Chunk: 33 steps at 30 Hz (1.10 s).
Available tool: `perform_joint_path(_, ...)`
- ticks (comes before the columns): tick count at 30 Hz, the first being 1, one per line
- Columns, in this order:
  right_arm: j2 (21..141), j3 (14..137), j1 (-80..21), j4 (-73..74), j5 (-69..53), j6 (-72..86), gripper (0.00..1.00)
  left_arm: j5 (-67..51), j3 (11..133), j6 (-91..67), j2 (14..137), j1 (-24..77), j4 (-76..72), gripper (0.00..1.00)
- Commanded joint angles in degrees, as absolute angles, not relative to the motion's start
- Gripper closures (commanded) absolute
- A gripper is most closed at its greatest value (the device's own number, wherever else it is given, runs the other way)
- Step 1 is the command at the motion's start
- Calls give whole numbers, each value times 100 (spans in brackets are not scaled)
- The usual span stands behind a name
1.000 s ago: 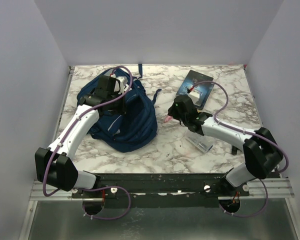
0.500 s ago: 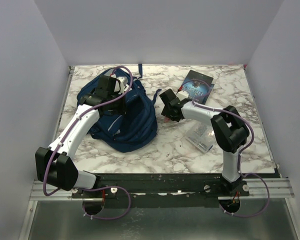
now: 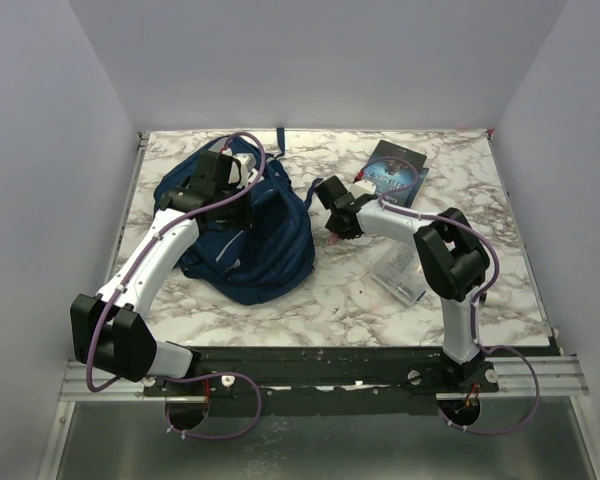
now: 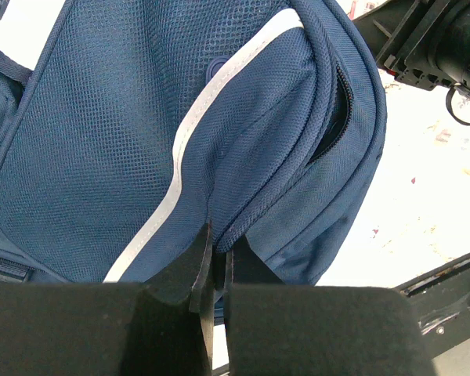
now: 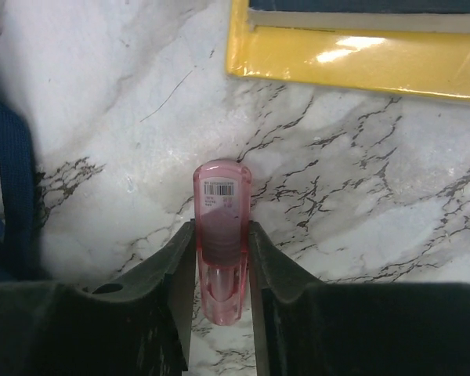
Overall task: Pack the student bag
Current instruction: Pick up the stationery from the center of the board, then place the stationery in the student bag.
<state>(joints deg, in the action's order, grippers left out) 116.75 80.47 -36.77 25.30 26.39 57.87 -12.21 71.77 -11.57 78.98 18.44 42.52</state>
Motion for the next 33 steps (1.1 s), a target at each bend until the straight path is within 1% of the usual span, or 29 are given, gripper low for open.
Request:
perform_joint_path(1, 11884, 7764, -3700, 2906, 2961, 5759, 77, -1380, 7243, -1261, 7805, 1811, 4008, 100)
perform_joint_path(2, 11855, 7725, -3700, 2953, 3050, 5765, 79, -1395, 7236, -1257, 7805, 1813, 4006, 100)
perform_joint_path(4, 11744, 7634, -3691, 3029, 3269, 5756, 86, -1397, 7238, -1251, 7798, 1811, 4008, 100)
perform_joint_path(7, 11440, 7388, -3700, 2866, 3329, 5583, 92, -1389, 7236, -1249, 7800, 1811, 4008, 100)
perform_joint_path(11, 10735, 6688, -3700, 2066, 2803, 5118, 100, -1402, 7233, -1249, 7796, 1811, 4008, 100)
perform_joint_path(15, 9849, 6012, -3696, 1177, 2021, 4958, 100, -1400, 7242, -1248, 7785, 1811, 4008, 100)
perform_joint_path(20, 8704, 5136, -3758, -678, 514, 4811, 100, -1371, 7233, -1240, 7795, 1812, 4008, 100)
perform_joint_path(24, 8234, 5012, -4184, -1483, 193, 4720, 100, -1380, 7233, -1241, 7796, 1811, 4012, 100)
perform_joint_path(26, 8211, 5090, -4469, -1789, 81, 4541, 98, -1389, 7242, -1248, 7796, 1815, 4009, 100)
perform_joint_path(28, 8380, 5328, -4675, -1945, -155, 4448, 94, -1361, 7240, -1252, 7782, 1811, 4016, 100)
perform_joint_path(32, 8938, 5702, -4763, -2278, -628, 4716, 93, -1284, 7233, -1248, 7755, 1811, 4008, 100)
perform_joint_path(33, 9097, 5766, -4763, -2406, -745, 4781, 92, -1283, 7233, -1240, 7751, 1811, 4008, 100)
